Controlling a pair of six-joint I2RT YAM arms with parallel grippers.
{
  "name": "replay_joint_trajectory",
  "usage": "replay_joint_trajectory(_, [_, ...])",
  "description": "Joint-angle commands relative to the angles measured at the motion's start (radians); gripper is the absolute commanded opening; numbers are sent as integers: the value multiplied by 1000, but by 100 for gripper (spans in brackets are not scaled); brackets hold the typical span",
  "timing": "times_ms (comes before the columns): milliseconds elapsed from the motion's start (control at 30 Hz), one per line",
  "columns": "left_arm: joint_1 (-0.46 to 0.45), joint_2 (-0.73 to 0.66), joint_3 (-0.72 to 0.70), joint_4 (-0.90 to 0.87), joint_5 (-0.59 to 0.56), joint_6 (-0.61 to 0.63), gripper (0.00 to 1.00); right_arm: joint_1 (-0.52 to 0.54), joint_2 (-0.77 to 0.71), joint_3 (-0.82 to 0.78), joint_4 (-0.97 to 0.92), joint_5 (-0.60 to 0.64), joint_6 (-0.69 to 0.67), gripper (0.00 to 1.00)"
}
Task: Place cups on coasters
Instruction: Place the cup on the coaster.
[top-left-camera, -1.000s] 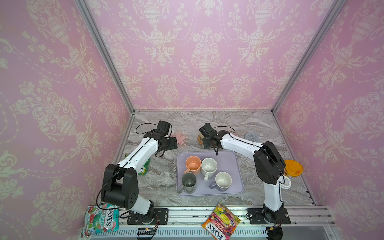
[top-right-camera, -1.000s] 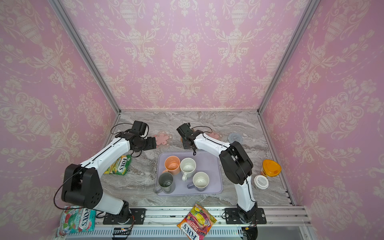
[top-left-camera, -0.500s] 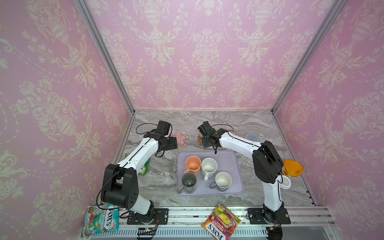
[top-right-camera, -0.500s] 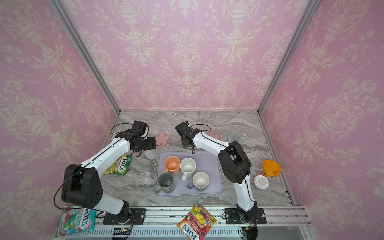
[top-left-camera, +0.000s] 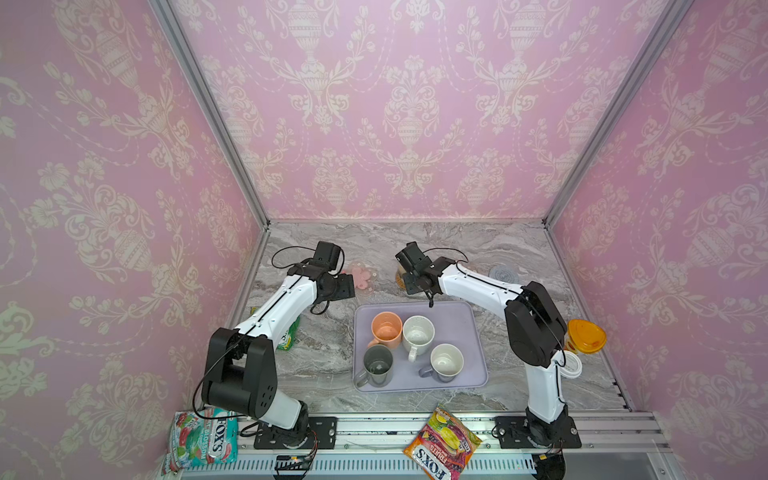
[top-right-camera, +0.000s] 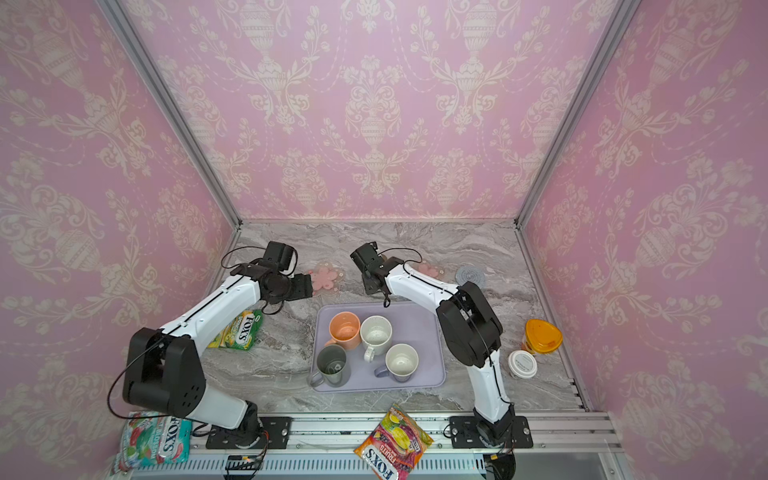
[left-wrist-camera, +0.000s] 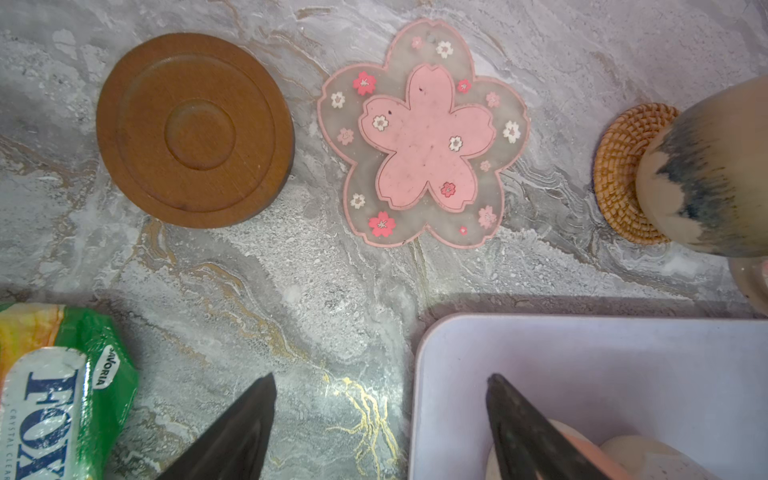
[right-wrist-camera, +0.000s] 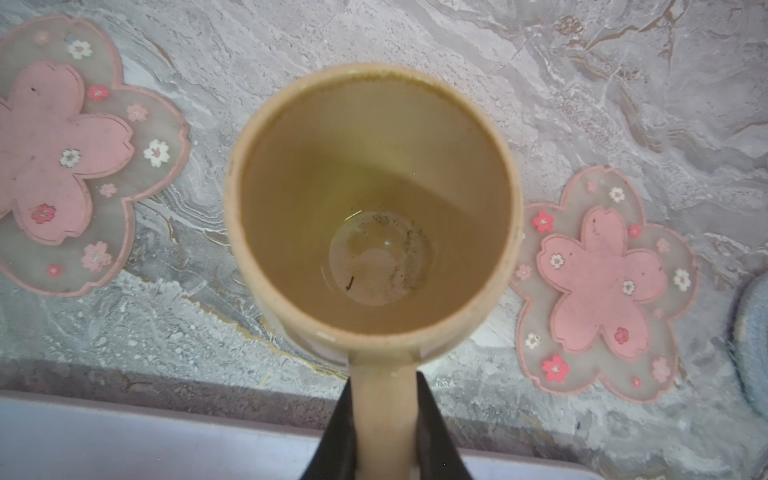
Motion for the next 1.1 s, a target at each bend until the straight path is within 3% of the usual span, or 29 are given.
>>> replay_joint_trajectory(0, [7,2,-2,-21,16,1,82,-1,-51,7,55,11,23,0])
replay_joint_trajectory(167, [7,2,-2,-20,20,-5,82,1,-33,47,-6,-16,54,0])
replay_joint_trajectory(500, [7,-12,-6,-27,17,-1,82,5,-134,-71,130,89,70,0])
replay_joint_trajectory(700, [7,-20,-16,-23,19,-7,82,5,-178,-117,244,60,57,0])
replay_joint_trajectory(1067, [6,-28,-23,-26,17,-3,82,7,-138,-122,243,31,77,0])
